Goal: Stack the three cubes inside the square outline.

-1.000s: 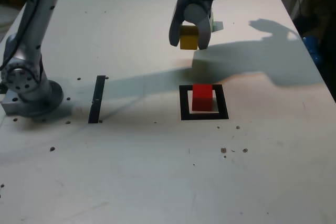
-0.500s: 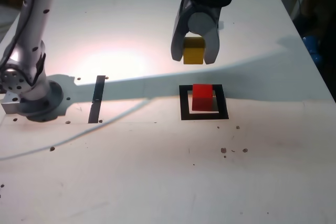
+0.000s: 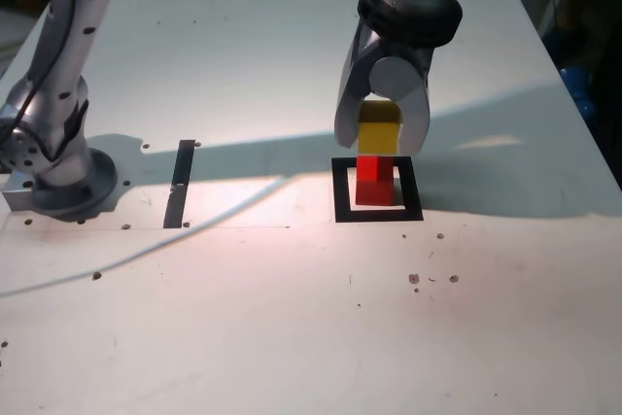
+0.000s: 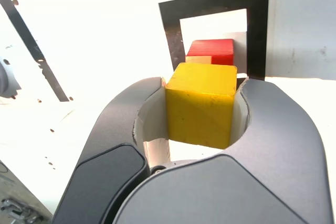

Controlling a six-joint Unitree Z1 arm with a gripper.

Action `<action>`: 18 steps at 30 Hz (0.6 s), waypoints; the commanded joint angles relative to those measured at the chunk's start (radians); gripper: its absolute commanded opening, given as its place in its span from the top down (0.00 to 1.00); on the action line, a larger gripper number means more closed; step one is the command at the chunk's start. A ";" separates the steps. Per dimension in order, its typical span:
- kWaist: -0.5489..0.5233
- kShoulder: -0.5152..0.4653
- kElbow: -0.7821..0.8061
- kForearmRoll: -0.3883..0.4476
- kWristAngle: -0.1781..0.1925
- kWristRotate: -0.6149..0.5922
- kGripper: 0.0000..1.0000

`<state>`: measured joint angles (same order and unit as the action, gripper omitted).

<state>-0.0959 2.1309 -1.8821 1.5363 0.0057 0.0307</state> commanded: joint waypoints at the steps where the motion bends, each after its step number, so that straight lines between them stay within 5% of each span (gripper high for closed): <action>1: -0.004 0.011 0.000 0.001 -0.004 -0.003 0.68; 18: -0.005 0.045 0.022 -0.013 -0.013 -0.003 0.67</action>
<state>-0.0998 2.1706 -1.8636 1.5242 -0.0053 0.0291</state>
